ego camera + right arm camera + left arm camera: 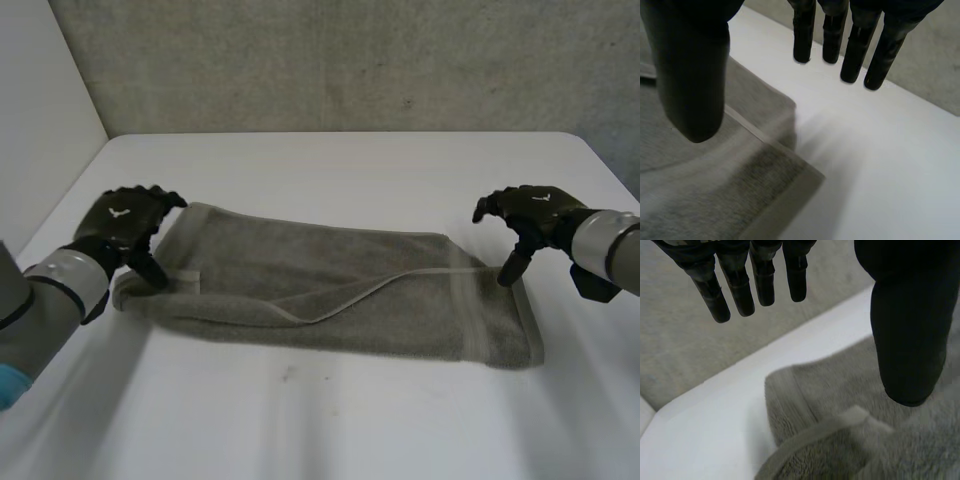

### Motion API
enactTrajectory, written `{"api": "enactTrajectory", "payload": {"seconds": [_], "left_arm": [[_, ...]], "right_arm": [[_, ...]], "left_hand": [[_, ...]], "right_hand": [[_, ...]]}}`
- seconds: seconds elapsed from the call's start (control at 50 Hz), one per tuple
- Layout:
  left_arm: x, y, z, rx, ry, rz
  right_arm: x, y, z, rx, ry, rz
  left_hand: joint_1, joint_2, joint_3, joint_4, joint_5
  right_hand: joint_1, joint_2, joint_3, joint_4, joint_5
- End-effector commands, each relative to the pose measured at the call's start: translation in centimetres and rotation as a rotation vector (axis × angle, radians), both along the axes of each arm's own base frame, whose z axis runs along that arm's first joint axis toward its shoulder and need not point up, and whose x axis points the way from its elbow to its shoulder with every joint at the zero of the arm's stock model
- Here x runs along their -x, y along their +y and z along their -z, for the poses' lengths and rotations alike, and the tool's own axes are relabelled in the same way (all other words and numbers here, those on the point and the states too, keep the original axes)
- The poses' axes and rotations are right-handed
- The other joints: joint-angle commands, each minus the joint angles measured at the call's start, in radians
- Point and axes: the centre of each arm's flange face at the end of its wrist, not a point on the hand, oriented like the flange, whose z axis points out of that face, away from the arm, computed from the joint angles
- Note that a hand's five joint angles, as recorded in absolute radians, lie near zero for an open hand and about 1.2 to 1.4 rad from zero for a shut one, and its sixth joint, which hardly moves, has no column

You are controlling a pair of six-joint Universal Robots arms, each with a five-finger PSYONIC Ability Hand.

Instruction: Fold the towel.

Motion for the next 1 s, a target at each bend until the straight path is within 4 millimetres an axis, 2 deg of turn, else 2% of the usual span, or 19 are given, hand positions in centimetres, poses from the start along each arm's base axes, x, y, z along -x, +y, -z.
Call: {"api": "enactTrajectory", "payload": {"seconds": [0.02,0.24,0.32,0.34,0.38,0.4,0.44,0.56,0.62,0.66,0.72,0.76,0.78,0.82,0.88,0.94,0.96,0.98,1.0], "left_arm": [[0.3,-1.3,1.7,-0.061,-0.175,0.063],[0.3,-1.9,3.2,-0.170,-0.240,0.097],[0.3,-1.7,3.3,-0.167,-0.260,0.103],[0.3,-1.7,3.3,-0.167,-0.260,0.104],[0.3,-1.5,3.2,-0.167,-0.261,0.105],[0.3,-1.5,3.2,-0.167,-0.261,0.105],[0.3,-1.4,3.1,-0.168,-0.261,0.106],[0.2,-1.0,3.1,-0.184,-0.262,0.106],[0.2,-0.9,2.8,-0.176,-0.263,0.101],[0.1,-0.9,2.4,-0.168,-0.262,0.098],[0.0,-0.7,1.5,-0.143,-0.258,0.091],[-0.1,-0.4,0.9,-0.129,-0.252,0.086],[-0.1,-0.4,0.8,-0.129,-0.252,0.086],[-0.1,-0.3,0.8,-0.129,-0.251,0.084],[-0.5,0.0,1.1,-0.145,-0.258,0.072],[-0.8,0.6,1.8,-0.169,-0.265,0.070],[-0.9,0.8,2.0,-0.178,-0.263,0.071],[-1.1,1.0,2.1,-0.182,-0.260,0.069],[-1.1,1.0,2.1,-0.182,-0.260,0.069]], "right_arm": [[-0.4,-1.7,2.1,-0.006,0.060,0.045],[0.0,-2.6,5.3,-0.021,0.166,0.049],[0.0,-2.6,5.9,-0.031,0.174,0.050],[0.0,-2.6,5.9,-0.031,0.174,0.050],[-0.1,-2.6,5.6,-0.027,0.170,0.047],[-0.1,-2.6,5.6,-0.027,0.169,0.047],[-0.1,-2.6,5.0,-0.013,0.160,0.045],[-0.1,-2.5,3.4,0.022,0.153,0.047],[-0.1,-2.1,2.4,0.038,0.145,0.046],[-0.1,-1.3,0.3,0.079,0.127,0.028],[0.0,-0.6,-0.6,0.093,0.115,0.010],[-0.2,1.0,-2.5,0.130,0.093,-0.030],[-0.2,1.0,-2.5,0.130,0.092,-0.030],[-0.3,2.9,-3.7,0.141,0.080,-0.075],[-0.3,4.0,-3.8,0.132,0.088,-0.104],[0.8,5.4,-3.2,0.121,0.160,-0.142],[1.8,6.0,-2.8,0.120,0.218,-0.150],[2.7,6.7,-2.2,0.111,0.278,-0.165],[2.7,6.7,-2.2,0.111,0.279,-0.165]], "left_hand": [[0.090,0.091,0.091,0.092,0.089],[0.137,0.138,0.138,0.139,0.135],[0.383,0.384,0.383,0.384,0.381],[0.384,0.384,0.384,0.385,0.382],[0.553,0.554,0.553,0.554,0.551],[0.554,0.555,0.554,0.555,0.552],[0.639,0.640,0.640,0.641,0.637],[0.860,0.860,0.860,0.861,0.858],[1.064,1.064,1.064,1.065,1.062],[1.065,1.065,1.065,1.066,1.063],[1.065,1.065,1.065,1.066,1.063],[1.065,1.065,1.065,1.066,1.063],[1.065,1.065,1.065,1.066,1.063],[1.065,1.065,1.065,1.066,1.063],[1.065,1.065,1.065,1.066,1.063],[1.065,1.065,1.065,1.066,1.063],[0.830,0.830,0.830,0.831,0.828],[0.461,0.462,0.461,0.462,0.459],[0.457,0.458,0.458,0.459,0.456]], "right_hand": [[0.095,0.090,0.093,0.095,0.079],[0.148,0.142,0.146,0.147,0.132],[0.540,0.534,0.538,0.539,0.524],[0.541,0.536,0.540,0.541,0.525],[0.781,0.775,0.779,0.780,0.765],[0.782,0.777,0.780,0.782,0.766],[0.974,0.969,0.972,0.974,0.958],[0.975,0.969,0.973,0.974,0.959],[0.975,0.969,0.973,0.974,0.959],[0.975,0.969,0.973,0.974,0.959],[0.975,0.969,0.973,0.974,0.959],[0.975,0.969,0.973,0.974,0.959],[0.975,0.969,0.973,0.974,0.959],[0.975,0.969,0.973,0.974,0.959],[0.975,0.969,0.973,0.974,0.959],[0.975,0.969,0.973,0.974,0.959],[0.975,0.969,0.973,0.974,0.959],[0.975,0.969,0.973,0.974,0.959],[0.975,0.969,0.973,0.974,0.959]]}}
